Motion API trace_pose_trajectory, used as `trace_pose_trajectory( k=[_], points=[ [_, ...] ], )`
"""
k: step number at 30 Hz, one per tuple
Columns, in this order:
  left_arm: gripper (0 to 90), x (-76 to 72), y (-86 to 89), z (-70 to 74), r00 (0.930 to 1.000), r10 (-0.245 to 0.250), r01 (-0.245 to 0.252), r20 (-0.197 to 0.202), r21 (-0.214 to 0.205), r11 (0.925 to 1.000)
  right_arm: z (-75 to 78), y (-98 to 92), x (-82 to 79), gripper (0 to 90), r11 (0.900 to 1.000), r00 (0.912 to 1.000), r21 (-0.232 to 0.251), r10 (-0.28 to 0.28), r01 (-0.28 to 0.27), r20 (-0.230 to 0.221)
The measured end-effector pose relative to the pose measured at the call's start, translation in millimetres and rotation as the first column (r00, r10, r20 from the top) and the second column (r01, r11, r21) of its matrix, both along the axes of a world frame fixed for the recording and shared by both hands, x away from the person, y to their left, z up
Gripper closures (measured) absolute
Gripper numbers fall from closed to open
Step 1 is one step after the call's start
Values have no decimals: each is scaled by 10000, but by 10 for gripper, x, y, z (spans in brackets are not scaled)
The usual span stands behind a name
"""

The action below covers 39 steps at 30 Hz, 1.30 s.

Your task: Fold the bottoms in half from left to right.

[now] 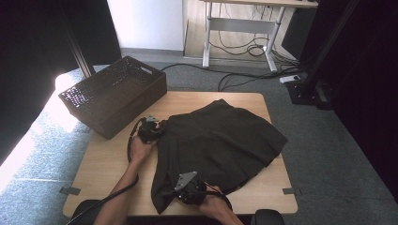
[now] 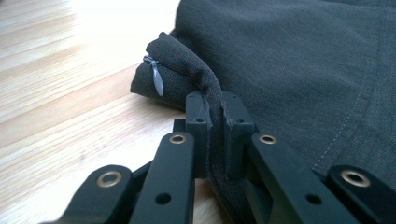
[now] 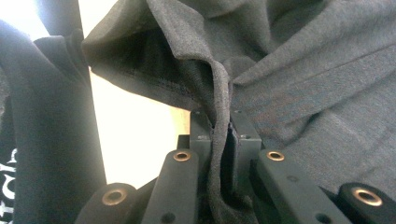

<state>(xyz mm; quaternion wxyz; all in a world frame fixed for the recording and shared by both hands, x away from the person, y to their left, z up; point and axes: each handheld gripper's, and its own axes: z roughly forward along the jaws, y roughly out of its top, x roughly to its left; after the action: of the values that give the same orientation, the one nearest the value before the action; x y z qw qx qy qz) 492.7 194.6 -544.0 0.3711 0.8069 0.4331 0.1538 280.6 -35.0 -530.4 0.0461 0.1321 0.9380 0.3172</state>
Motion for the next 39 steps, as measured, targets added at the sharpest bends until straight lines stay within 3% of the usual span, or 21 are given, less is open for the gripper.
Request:
trace_pose_trajectory(
  k=[3, 9, 17, 20, 21, 25, 28, 31, 36, 39],
  points=[
    [831, -60, 67, 26, 9999, 37, -38, 118, 68, 10000, -2, 65, -17, 822, 9996, 9993, 142, 234, -230, -280],
    [830, -269, 275, 133, 9996, 131, -151, 248, 846, 9963, 9, 358, -118, 822, 9952, 9942, 224, 958, -948, -494],
    [829, -681, 704, 308, 9976, 464, -544, 523, 1646, 9849, 49, 858, -326, 821, 9727, 9701, 473, 2305, -2273, -767],
    [829, -781, 818, 332, 9958, 615, -732, 671, 1887, 9793, 90, 958, -398, 821, 9649, 9636, 451, 2610, -2586, -575],
    [829, -786, 840, 343, 9956, 647, -762, 677, 1843, 9799, 114, 957, -409, 821, 9663, 9656, 497, 2549, -2525, -512],
    [829, -738, 790, 457, 9933, 615, -761, 978, 1531, 9853, 263, 765, -373, 823, 9746, 9782, 915, 2069, -2044, -182],
    [828, -660, 648, 596, 9900, 342, -534, 1366, 1394, 9888, 429, 457, -305, 826, 9819, 9913, 1361, 1299, -1317, 218],
    [828, -561, 482, 739, 9863, 56, -243, 1648, 1116, 9935, 555, 169, -244, 827, 9847, 9972, 1628, 551, -625, 497],
    [828, -389, 161, 925, 9818, -343, 237, 1867, 587, 9980, 673, -316, -111, 828, 9820, 9941, 1794, -745, 593, 788],
    [829, -305, -28, 982, 9797, -484, 391, 1946, 517, 9979, 703, -568, -36, 829, 9720, 9867, 2000, -1417, 1234, 798]
  ],
)
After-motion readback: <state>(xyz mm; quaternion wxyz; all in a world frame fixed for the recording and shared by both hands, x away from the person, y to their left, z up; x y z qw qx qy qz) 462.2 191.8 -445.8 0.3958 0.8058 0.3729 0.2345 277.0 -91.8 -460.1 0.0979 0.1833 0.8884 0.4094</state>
